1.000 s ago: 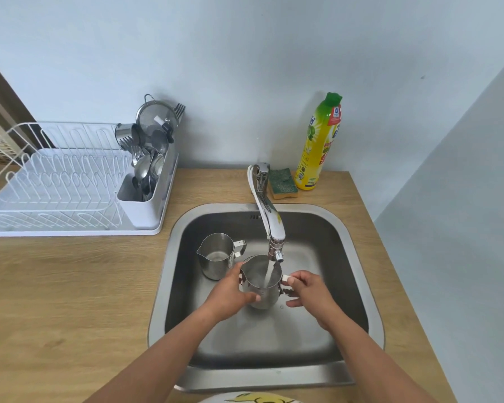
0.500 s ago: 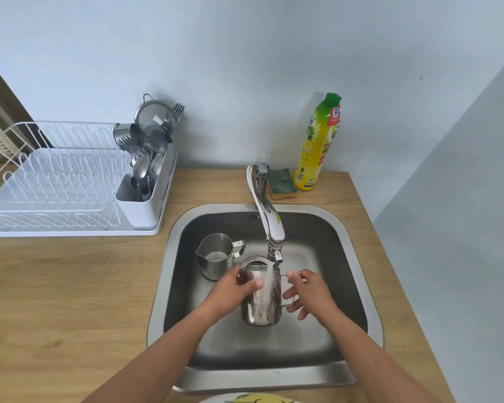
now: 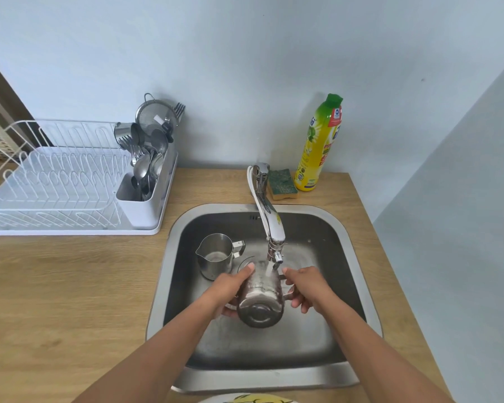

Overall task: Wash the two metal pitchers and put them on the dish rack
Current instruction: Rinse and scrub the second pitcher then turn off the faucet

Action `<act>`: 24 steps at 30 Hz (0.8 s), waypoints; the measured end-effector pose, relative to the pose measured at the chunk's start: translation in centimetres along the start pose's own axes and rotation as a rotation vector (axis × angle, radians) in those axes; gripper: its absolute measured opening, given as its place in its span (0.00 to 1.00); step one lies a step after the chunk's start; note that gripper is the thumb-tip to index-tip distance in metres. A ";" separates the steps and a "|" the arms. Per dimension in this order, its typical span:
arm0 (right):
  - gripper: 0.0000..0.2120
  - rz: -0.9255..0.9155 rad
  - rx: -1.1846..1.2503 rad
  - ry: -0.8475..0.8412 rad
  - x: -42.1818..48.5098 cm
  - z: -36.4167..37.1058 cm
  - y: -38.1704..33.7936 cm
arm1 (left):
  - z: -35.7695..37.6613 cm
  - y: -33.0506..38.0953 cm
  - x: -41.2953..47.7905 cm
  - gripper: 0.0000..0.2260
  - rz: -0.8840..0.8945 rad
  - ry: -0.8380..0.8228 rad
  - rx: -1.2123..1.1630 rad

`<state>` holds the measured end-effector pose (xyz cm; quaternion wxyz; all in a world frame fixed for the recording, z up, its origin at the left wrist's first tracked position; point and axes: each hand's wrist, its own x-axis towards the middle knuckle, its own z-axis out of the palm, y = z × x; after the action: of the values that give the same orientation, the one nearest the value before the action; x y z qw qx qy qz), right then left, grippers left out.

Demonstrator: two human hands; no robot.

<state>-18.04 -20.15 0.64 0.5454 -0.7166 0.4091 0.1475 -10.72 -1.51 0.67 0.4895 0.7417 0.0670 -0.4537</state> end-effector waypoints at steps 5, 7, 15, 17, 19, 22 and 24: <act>0.17 0.025 -0.018 0.026 0.5 -0.4 -0.8 | 0.2 0.7 -0.1 0.25 -0.008 -0.026 -0.027; 0.17 0.012 -0.008 0.024 0.5 -0.5 -0.8 | 0.2 0.8 0.0 0.24 0.012 -0.036 -0.029; 0.19 -0.007 0.077 0.002 -0.3 -0.9 1.0 | 1.0 0.1 1.2 0.17 0.145 -0.119 -0.029; 0.18 -0.042 0.082 0.045 -0.2 -1.2 1.5 | 1.8 -0.2 1.7 0.19 0.189 -0.129 -0.035; 0.16 -0.082 0.096 0.092 -0.2 -1.7 1.8 | 2.5 -0.2 2.0 0.21 0.243 -0.125 -0.061; 0.12 -0.130 0.165 0.133 -0.5 -2.3 2.2 | 3.0 -0.1 3.0 0.26 0.316 -0.088 -0.064; 0.11 -0.160 0.212 0.142 -0.7 -2.4 2.4 | 3.3 0.0 3.5 0.32 0.347 -0.033 -0.040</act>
<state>-20.82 -22.21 0.45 0.5979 -0.6938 0.4013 0.0084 -10.65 -5.30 -2.30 0.5761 0.7247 -0.0612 -0.3731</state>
